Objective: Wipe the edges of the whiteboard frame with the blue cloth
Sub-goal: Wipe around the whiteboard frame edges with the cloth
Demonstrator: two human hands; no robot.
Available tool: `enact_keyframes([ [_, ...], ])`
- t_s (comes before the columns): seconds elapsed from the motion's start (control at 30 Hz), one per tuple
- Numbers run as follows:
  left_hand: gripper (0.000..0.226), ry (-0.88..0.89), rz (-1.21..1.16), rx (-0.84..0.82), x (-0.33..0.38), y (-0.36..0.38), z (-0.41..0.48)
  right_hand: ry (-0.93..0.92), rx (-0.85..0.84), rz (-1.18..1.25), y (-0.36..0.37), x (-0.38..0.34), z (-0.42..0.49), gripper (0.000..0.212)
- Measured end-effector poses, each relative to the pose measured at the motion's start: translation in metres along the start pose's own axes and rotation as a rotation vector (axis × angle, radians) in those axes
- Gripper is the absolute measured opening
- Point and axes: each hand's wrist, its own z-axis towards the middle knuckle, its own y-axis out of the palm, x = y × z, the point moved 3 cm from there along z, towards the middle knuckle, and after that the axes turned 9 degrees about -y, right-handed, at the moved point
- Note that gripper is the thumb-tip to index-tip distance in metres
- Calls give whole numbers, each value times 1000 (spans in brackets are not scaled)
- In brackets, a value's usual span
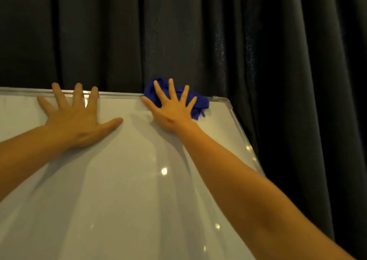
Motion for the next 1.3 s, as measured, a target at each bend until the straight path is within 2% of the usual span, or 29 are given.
enact_keyframes([
  [0.03,119,-16,4,3,4,0,-1,-48,-2,38,9,-19,-1,80],
  [0.13,126,-74,22,9,9,-3,0,-394,-45,10,34,-74,-14,76],
  [0.2,128,-46,-5,9,8,-7,-2,-473,-12,-67,25,-62,-12,74],
  [0.27,127,-7,-34,16,1,-5,-4,-316,18,-105,11,-19,-4,72],
  [0.37,123,10,-36,7,-2,-2,-10,146,17,15,-6,39,2,68],
  [0.4,122,2,-41,10,-1,-1,-11,216,11,62,-7,36,3,68],
  [0.43,122,-11,-49,16,0,-1,-10,204,-1,110,-2,21,7,69],
  [0.47,122,-30,-54,22,2,-1,-9,116,-17,142,6,-1,12,71],
  [0.57,129,-61,-48,25,4,-4,-9,-345,-58,49,35,-73,-4,69],
  [0.63,132,-46,-69,32,1,-5,-12,-487,-57,-25,31,-76,-10,64],
  [0.67,131,-42,-75,39,-4,-6,-13,-477,-37,-58,21,-62,-5,62],
  [0.73,127,-37,-77,44,-19,-6,-19,-275,-5,-103,5,-25,1,59],
  [0.8,124,-33,-80,47,-30,-4,-25,101,36,-62,-5,11,3,59],
  [0.87,122,-46,-78,45,-40,-1,-30,343,94,-30,2,0,4,64],
  [0.9,123,-64,-69,38,-44,-1,-32,368,106,-27,11,-23,8,67],
  [0.97,125,-117,-57,29,-53,-3,-32,221,92,31,32,-87,18,68],
  [1.07,121,-139,5,-7,-73,-6,-32,-335,-5,101,60,-183,10,61],
  [1.1,120,-132,24,-16,-78,-6,-32,-502,-53,98,63,-197,4,60],
  [1.17,122,-145,-6,-14,-87,-6,-35,-676,-88,44,57,-191,7,56],
  [1.23,126,-153,-55,1,-93,-6,-40,-625,-58,-58,45,-150,20,54],
  [1.3,130,-130,-57,-4,-93,-4,-43,-338,-12,-59,30,-93,31,53],
])
